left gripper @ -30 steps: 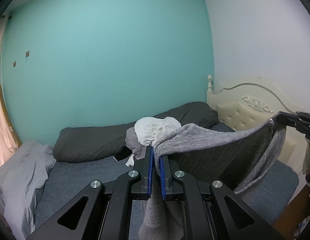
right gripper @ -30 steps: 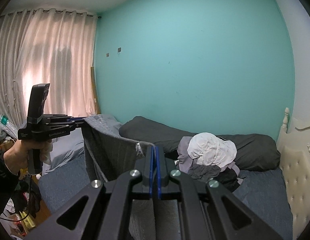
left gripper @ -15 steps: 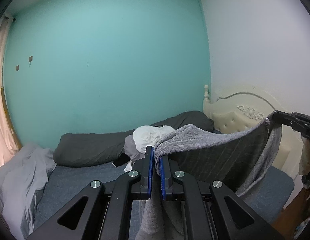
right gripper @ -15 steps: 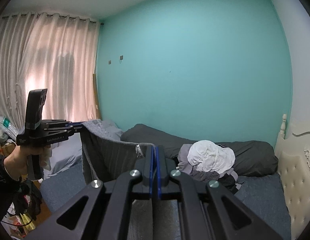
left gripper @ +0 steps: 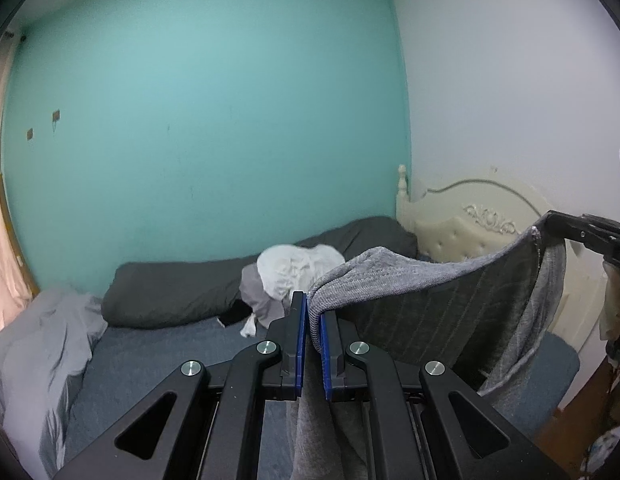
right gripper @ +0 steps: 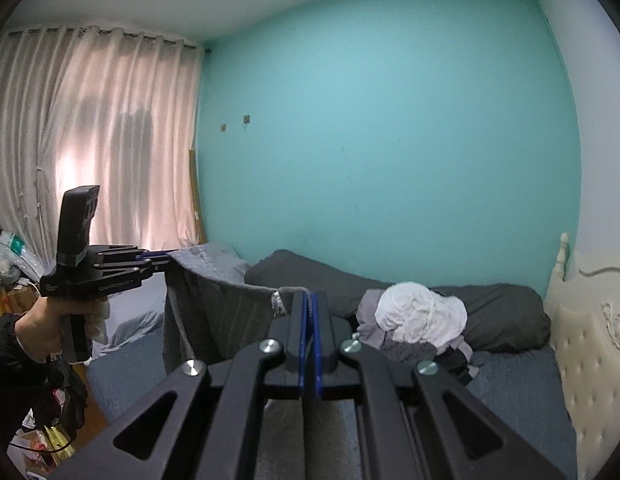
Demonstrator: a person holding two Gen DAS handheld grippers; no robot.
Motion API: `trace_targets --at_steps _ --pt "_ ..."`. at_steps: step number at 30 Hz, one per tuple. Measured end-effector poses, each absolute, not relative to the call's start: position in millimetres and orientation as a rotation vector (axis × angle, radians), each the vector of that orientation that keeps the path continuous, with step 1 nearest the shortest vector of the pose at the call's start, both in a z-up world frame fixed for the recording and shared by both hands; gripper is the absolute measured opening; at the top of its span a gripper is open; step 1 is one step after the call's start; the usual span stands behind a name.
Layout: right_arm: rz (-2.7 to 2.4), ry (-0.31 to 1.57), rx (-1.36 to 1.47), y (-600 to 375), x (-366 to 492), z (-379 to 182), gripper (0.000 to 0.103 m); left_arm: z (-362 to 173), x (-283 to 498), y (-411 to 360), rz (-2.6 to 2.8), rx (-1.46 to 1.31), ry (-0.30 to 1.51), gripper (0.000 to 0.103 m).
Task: Fold clothes
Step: 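Hold the sweatshirt raised and stretched between both tools, then lower the grey sweatshirt onto the bed with both closed tools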
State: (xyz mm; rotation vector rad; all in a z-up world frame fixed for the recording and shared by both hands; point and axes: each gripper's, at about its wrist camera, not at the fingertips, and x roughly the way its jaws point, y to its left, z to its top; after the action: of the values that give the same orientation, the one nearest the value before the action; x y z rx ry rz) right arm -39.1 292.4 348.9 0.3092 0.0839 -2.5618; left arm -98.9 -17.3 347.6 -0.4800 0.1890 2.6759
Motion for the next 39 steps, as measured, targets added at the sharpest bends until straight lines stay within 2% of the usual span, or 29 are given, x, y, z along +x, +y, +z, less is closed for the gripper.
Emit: trace_targets --at_steps 18,39 --pt "-2.486 0.041 0.7 281.0 -177.3 157.9 0.003 172.8 -221.6 8.8 2.642 -0.77 0.193 0.007" --pt "-2.404 -0.005 1.021 281.4 -337.8 -32.2 0.003 -25.9 -367.9 18.5 2.56 -1.139 0.146 0.007"
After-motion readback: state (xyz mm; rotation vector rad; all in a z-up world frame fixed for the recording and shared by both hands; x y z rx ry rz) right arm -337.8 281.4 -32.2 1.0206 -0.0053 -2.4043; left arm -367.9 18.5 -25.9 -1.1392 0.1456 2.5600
